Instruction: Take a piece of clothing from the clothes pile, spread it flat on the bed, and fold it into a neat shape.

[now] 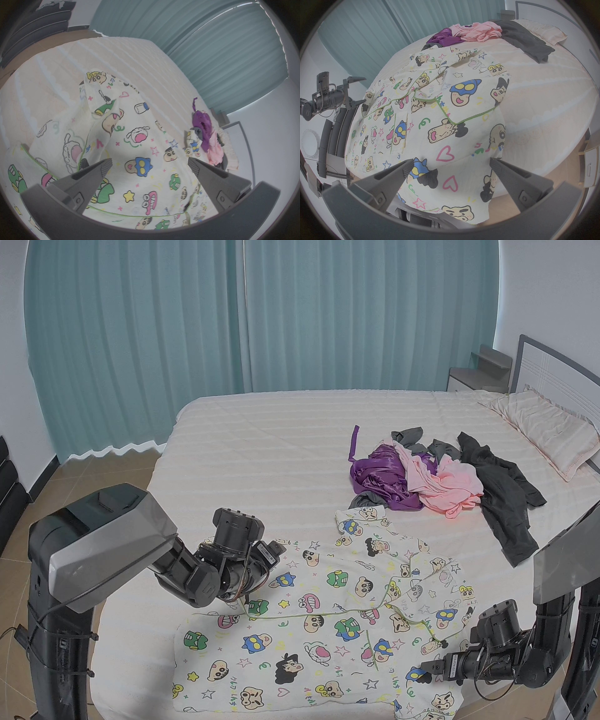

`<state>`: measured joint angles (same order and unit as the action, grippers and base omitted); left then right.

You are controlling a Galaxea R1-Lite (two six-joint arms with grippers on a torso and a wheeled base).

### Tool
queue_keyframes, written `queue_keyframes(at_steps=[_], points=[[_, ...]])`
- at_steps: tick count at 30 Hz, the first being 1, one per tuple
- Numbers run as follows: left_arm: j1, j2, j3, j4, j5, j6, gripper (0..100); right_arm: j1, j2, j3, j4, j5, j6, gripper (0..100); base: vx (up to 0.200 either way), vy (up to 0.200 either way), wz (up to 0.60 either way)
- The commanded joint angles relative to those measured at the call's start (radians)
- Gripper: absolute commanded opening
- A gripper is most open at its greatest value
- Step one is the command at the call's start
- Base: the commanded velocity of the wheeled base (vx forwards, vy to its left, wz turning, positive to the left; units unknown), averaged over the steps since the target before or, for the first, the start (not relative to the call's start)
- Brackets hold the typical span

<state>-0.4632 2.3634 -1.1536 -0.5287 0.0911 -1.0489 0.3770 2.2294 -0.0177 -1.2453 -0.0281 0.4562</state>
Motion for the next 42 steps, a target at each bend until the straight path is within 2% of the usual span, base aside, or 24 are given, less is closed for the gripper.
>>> queue_keyframes(at_steps=[1,6,14,31,37,42], points=[[0.02,-0.089,0.075,-0.059,-0.008,-0.019,100,0.005,0.001,0.016,0.0,-0.001,-0.001,100,0.0,0.0,0.0],[0.055,-0.11,0.143,-0.14,-0.027,-0.017,100,0.006,0.004,0.016,0.0,-0.001,-0.001,100,0.0,0.0,0.0],[0.066,-0.095,0.149,-0.137,-0.017,0.012,100,0.008,0.009,0.016,0.0,-0.001,-0.001,100,0.0,0.0,0.0],[0.054,0.057,0.017,-0.135,-0.008,0.037,100,0.019,0.007,0.016,0.0,-0.001,-0.001,100,0.0,0.0,0.0],[0.044,0.106,-0.023,-0.14,0.013,0.092,100,0.037,0.003,0.016,0.0,-0.015,0.001,100,0.0,0.0,0.0],[0.001,0.131,-0.023,-0.14,0.018,0.153,100,0.037,0.007,0.016,0.0,-0.015,0.001,100,0.0,0.0,0.0]])
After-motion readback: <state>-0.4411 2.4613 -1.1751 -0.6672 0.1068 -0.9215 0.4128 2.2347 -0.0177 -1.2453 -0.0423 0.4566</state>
